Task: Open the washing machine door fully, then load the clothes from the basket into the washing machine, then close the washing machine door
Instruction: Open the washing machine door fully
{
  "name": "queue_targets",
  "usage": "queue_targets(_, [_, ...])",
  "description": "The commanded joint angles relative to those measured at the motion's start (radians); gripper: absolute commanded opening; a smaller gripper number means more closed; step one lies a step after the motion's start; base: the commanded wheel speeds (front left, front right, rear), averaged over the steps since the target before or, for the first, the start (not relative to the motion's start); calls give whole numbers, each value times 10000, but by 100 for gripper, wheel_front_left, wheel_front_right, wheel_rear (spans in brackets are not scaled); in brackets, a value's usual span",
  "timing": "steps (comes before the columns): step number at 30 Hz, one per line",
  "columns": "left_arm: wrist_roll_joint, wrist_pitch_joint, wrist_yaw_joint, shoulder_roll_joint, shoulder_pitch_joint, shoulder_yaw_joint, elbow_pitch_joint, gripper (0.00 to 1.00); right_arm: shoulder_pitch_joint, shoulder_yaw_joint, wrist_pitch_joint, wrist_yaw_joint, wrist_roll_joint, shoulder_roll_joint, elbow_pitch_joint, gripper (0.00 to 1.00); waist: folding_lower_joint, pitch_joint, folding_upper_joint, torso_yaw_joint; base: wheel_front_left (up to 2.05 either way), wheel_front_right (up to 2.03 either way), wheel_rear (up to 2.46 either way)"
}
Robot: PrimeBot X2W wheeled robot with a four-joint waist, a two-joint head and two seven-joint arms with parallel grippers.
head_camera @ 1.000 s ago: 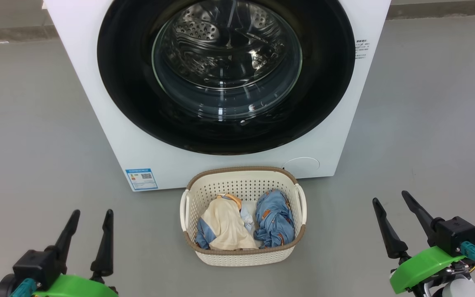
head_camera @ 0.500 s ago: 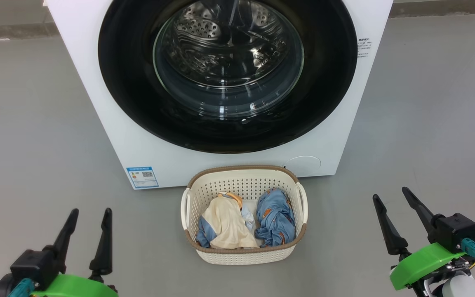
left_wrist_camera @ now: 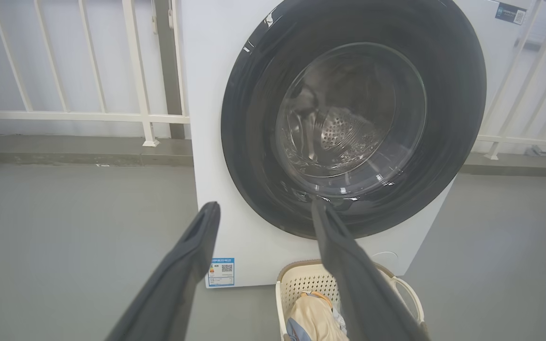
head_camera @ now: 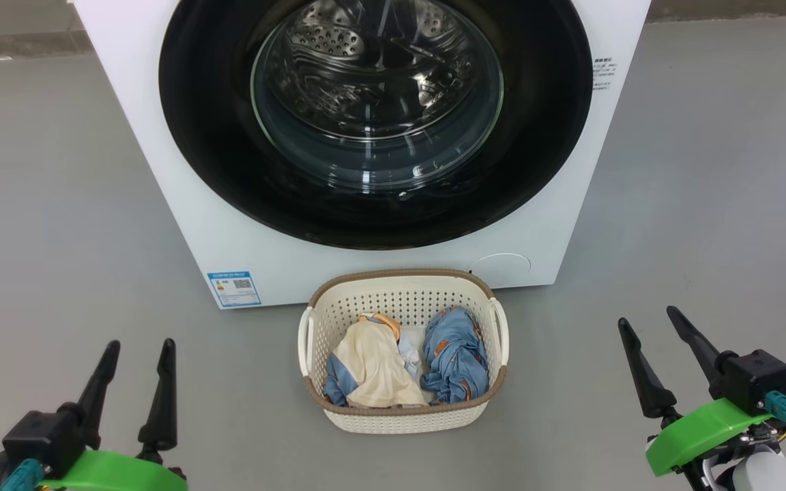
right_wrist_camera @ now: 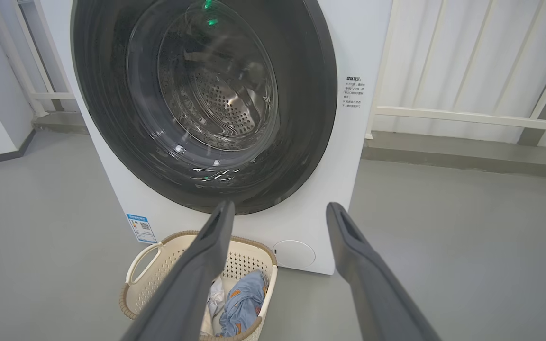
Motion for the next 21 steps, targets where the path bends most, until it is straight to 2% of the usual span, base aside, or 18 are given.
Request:
queue_targets(1, [149,-65,-25,301,-497,344,-254,100,-442,132,-120,17,-128,-138,-296,100,0,19,0,-2,0,0,0])
queue_targets(10, [280,-65,-25,286,-534,366,-141,100,-385,25,-120,17,-180,-97,-349,100,0,25,0,4,38,38,-75])
queue_targets(21, [148,-65,-25,336,-612,279,-30,100,-208,-300,-120,17,-182,-181,-410,100,0,53,0,86,109,109,-219])
